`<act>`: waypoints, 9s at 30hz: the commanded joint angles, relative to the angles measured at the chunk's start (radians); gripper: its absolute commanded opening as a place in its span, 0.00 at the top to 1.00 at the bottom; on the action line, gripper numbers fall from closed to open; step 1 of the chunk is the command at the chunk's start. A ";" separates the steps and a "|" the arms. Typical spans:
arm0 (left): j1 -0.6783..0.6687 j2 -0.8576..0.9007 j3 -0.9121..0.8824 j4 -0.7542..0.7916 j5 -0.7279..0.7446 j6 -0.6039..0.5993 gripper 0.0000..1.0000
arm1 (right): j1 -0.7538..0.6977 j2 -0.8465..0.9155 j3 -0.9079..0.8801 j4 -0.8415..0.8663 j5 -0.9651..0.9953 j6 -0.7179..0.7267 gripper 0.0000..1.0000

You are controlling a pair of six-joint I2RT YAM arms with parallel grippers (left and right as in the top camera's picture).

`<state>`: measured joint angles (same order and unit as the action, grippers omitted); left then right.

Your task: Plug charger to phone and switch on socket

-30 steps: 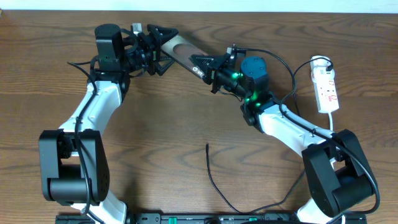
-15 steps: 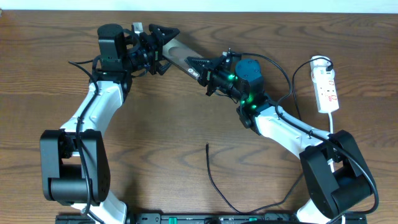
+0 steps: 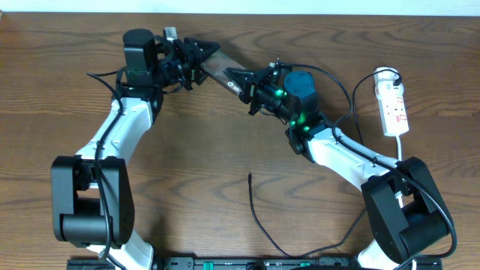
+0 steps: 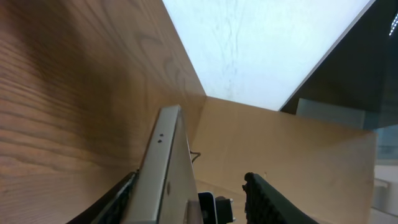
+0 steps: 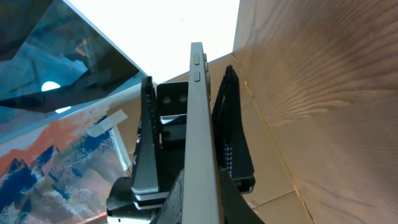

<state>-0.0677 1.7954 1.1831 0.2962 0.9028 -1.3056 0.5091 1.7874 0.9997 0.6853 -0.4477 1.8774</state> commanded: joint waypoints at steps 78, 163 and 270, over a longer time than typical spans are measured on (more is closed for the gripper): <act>0.053 -0.002 -0.005 -0.023 -0.079 -0.075 0.93 | 0.008 -0.001 0.016 0.008 -0.014 -0.024 0.01; 0.500 -0.002 -0.005 0.177 0.669 0.101 0.93 | 0.315 0.327 0.505 -1.877 0.296 -1.066 0.01; 0.500 -0.002 -0.005 0.177 0.669 0.105 0.93 | 0.130 0.356 0.457 -1.363 -0.537 -1.545 0.99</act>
<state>0.4355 1.7962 1.1725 0.4686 1.5433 -1.2034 0.6708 2.1338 1.4616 -0.7616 -0.5571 0.5648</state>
